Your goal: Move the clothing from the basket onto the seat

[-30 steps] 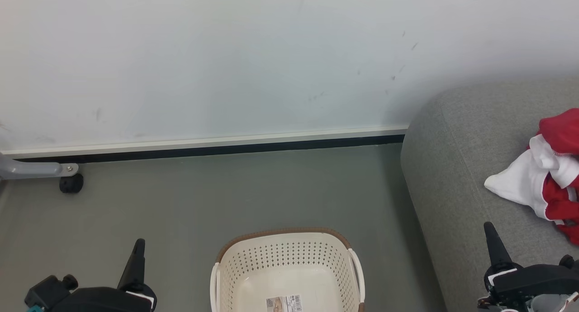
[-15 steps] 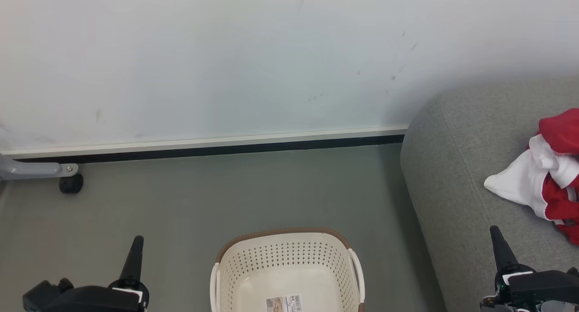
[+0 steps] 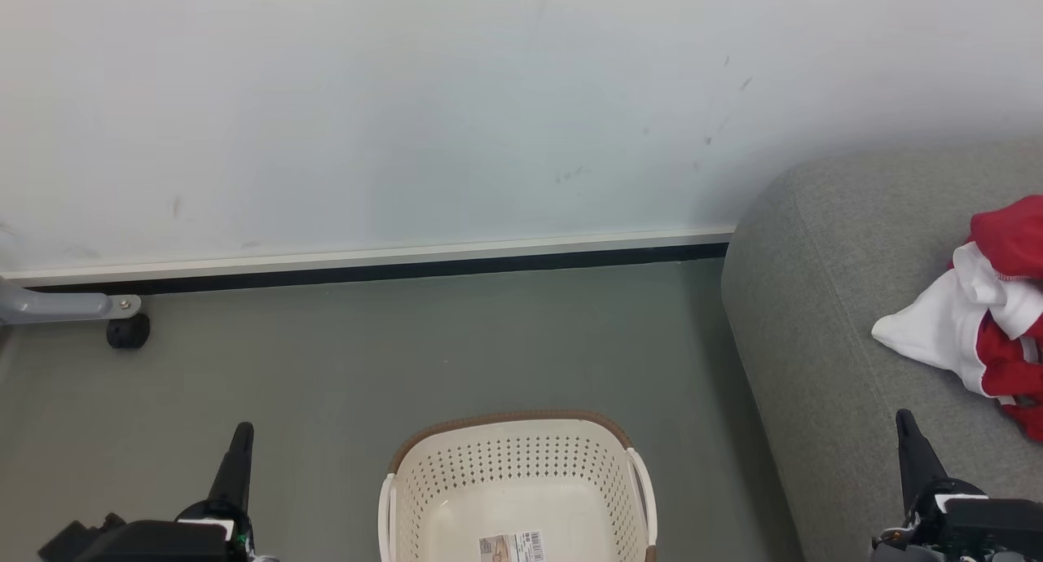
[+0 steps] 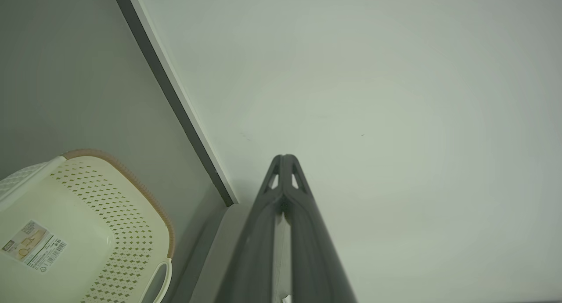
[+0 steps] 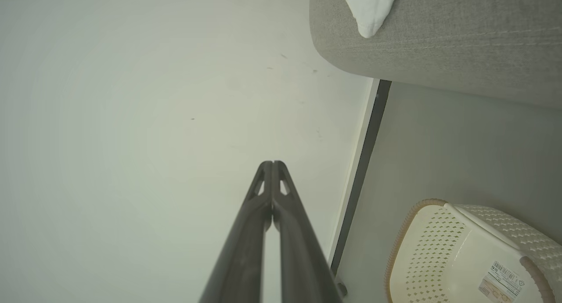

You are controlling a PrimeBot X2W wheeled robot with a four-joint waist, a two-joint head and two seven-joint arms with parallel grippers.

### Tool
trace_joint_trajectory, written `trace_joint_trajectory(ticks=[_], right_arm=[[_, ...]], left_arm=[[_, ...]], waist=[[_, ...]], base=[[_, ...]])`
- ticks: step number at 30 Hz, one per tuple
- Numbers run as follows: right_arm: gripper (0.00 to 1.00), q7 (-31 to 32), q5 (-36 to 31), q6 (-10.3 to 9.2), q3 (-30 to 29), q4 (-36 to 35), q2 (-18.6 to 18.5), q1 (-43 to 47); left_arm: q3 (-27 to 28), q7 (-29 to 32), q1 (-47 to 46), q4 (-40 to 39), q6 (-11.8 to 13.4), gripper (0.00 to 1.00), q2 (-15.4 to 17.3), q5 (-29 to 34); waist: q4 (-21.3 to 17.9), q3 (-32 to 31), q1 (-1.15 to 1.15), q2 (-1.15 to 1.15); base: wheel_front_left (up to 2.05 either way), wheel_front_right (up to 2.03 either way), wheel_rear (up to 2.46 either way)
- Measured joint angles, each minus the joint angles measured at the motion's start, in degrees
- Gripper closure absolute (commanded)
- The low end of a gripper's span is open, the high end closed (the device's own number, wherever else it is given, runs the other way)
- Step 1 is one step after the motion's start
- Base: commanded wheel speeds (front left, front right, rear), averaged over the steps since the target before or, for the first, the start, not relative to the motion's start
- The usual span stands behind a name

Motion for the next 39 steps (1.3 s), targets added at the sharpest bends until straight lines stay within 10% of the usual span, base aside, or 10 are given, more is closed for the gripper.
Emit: trace_joint_trajectory(ticks=[39], right_arm=[[1.0,0.66,4.88,0.97,-1.69,1.03,1.0,-0.03]], left_arm=[[1.23,0.94,-0.64,0.76,-1.02,1.0,-0.78,-5.34]], waist=[[-0.01,-0.01,0.0,0.0]], base=[[0.0,0.0,0.0]])
